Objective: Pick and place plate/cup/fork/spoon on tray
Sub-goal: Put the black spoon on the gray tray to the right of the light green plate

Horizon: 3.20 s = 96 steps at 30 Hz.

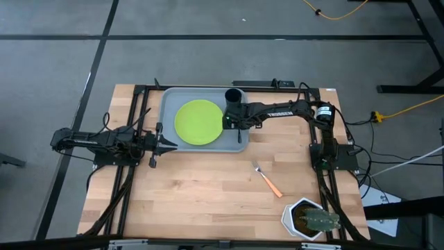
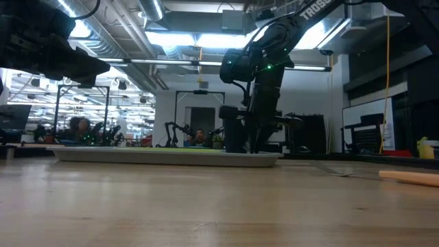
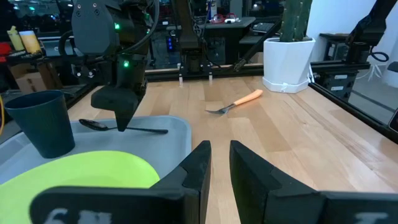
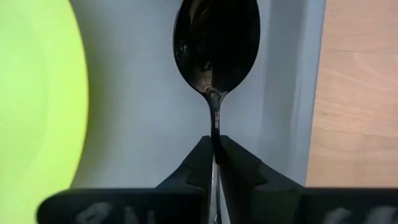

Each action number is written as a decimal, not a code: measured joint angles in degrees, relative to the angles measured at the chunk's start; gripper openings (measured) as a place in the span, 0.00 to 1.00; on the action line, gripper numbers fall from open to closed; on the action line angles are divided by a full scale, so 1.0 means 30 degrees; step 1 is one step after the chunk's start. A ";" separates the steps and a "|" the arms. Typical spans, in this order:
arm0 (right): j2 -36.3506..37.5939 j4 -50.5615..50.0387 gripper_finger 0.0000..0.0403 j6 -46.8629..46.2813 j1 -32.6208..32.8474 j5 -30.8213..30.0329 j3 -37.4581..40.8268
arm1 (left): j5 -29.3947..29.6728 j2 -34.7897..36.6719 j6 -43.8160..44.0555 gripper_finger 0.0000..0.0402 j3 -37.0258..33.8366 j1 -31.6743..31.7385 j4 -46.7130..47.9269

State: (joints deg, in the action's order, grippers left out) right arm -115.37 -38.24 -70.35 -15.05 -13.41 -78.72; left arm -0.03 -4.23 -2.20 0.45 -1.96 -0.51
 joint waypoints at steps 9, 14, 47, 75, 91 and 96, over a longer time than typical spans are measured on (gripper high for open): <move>0.0000 0.0446 0.07 -0.0007 0.0000 0.0001 0.0000 | -0.0141 0.0000 0.2199 0.13 -0.0009 0.0007 -0.0162; 0.0000 0.0480 0.07 -0.0007 0.0000 0.0015 0.0000 | -0.0189 0.0000 0.3008 0.13 -0.0022 0.0007 -0.0521; 0.0007 0.0638 0.07 -0.0015 0.0000 0.0029 0.0000 | -0.0168 0.0000 0.3045 0.13 -0.0022 0.0004 -0.0554; 0.0007 0.0038 0.14 -0.0015 0.0007 -0.0007 0.0000 | -0.0160 0.0000 0.3045 0.13 -0.0015 0.0005 -0.0546; 0.0015 0.0203 0.15 0.0124 0.0007 0.0467 -0.0007 | -0.0162 0.0000 0.3047 0.13 -0.0007 0.0007 -0.0545; 0.0015 0.1413 0.15 0.3015 0.0007 0.1154 -0.0008 | -0.0163 0.0000 0.3050 0.13 -0.0007 0.0004 -0.0539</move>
State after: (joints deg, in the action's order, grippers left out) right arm -115.33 -34.01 -61.30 -15.03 -9.95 -78.74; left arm -0.52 -4.23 6.95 0.43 -1.95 -2.13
